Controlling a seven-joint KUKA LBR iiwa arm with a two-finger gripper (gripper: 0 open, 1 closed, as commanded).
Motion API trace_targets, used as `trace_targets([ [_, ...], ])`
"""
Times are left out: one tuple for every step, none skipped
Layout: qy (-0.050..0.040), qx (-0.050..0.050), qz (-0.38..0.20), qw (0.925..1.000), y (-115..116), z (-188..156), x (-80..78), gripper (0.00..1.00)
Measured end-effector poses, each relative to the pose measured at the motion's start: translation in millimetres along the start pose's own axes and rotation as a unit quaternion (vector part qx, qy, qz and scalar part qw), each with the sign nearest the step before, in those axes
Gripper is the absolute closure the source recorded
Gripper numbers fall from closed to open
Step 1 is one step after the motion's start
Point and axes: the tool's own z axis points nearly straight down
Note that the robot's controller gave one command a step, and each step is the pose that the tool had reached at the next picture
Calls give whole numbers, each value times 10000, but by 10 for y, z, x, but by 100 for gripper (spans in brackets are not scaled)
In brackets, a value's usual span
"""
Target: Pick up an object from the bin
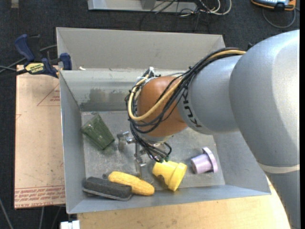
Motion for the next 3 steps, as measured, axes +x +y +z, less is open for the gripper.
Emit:
trace_targets([
  [-113, 26, -425, 9990, 77, -35, 200, 0],
  [-161, 8, -329, 9993, -65, -27, 315, 0],
  [-82, 15, -719, 9974, -476, 29, 479, 0],
])
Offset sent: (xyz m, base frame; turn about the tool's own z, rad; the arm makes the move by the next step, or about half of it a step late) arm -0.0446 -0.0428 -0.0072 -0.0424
